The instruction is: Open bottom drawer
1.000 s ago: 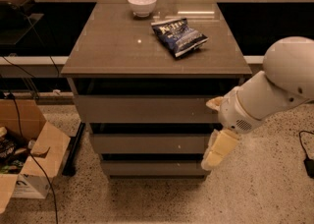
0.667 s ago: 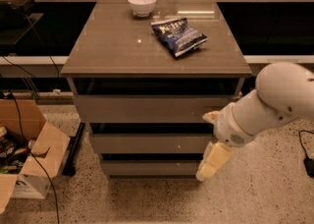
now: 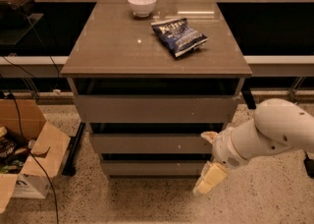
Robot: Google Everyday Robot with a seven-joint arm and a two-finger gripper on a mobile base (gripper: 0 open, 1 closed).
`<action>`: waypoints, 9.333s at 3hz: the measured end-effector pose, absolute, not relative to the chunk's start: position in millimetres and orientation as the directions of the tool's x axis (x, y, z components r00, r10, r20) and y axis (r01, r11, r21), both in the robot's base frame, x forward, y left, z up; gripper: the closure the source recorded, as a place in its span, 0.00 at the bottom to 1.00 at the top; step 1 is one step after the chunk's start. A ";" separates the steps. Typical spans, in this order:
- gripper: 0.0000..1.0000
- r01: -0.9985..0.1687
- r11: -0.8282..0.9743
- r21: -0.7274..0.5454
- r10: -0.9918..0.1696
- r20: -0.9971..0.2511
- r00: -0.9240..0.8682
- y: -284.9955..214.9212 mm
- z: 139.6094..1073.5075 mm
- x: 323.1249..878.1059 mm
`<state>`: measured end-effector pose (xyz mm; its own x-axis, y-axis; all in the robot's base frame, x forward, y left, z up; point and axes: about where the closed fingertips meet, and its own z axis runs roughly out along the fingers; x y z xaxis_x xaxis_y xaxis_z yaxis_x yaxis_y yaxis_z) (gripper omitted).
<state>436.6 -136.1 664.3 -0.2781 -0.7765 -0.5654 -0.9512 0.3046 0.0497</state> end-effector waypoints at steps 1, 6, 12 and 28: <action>0.00 -0.929 0.345 0.135 -0.704 -0.617 -0.351 -139.4 605.0 434.9; 0.00 -0.845 0.510 0.163 -0.656 -0.560 -0.505 -140.0 478.8 481.2; 0.00 -0.777 0.590 0.220 -0.564 -0.575 -0.592 -131.7 304.8 554.2; 0.24 -0.609 0.683 0.403 -0.570 -0.228 -0.790 -150.0 185.3 509.3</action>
Offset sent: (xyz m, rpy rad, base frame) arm -0.0001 -0.0044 -0.0435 0.0741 0.0344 -0.0464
